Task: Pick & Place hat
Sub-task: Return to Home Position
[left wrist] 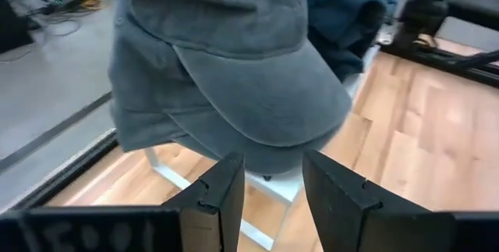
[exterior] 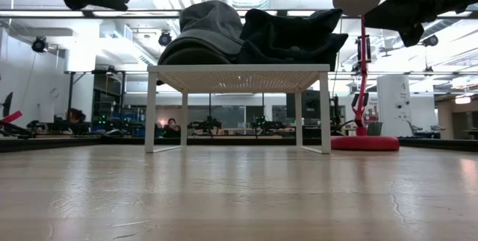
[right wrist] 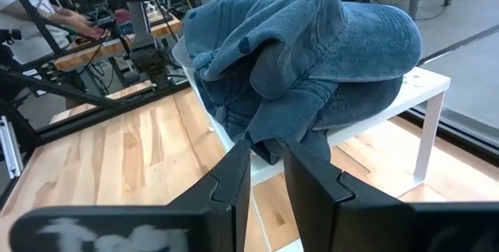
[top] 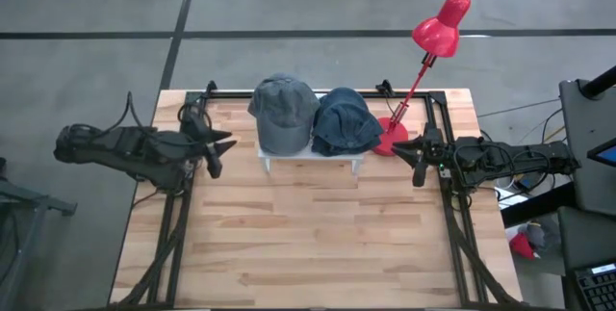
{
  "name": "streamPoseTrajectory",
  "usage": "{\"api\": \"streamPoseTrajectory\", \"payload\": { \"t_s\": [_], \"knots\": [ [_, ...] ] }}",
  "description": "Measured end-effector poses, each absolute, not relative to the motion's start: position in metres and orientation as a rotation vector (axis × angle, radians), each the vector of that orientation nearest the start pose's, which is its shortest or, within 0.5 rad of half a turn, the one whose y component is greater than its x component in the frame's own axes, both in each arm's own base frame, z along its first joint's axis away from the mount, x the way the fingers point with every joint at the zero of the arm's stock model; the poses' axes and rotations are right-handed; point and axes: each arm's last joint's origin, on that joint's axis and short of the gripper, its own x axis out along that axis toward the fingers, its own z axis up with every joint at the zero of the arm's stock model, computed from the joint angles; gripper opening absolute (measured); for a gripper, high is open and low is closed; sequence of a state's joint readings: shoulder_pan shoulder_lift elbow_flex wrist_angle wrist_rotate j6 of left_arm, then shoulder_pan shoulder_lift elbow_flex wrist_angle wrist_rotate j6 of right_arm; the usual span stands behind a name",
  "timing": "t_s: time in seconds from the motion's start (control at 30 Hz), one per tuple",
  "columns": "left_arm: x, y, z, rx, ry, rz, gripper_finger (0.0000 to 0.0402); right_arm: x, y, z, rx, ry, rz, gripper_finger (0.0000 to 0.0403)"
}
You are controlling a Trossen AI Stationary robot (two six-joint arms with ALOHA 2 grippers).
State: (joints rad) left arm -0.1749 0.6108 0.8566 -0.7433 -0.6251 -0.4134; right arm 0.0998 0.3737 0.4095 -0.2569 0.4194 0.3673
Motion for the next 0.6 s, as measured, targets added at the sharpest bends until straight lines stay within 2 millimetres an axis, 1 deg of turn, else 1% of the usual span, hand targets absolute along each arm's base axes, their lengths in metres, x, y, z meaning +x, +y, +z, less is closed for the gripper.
{"api": "streamPoseTrajectory", "payload": {
  "t_s": [0.2,0.53,0.6],
  "knots": [
    [0.096,-0.001,0.314,-0.227,0.313,0.466,0.0133,0.109,-0.001,0.251,0.296,0.147,-0.351,0.0068],
    [0.072,0.003,0.286,-0.269,0.219,0.425,0.0133,0.109,-0.001,0.250,0.333,0.141,-0.354,0.0084],
    [0.068,0.003,0.278,-0.271,0.219,0.420,0.0133,0.109,-0.001,0.250,0.332,0.142,-0.353,0.0086]
  ]
}}
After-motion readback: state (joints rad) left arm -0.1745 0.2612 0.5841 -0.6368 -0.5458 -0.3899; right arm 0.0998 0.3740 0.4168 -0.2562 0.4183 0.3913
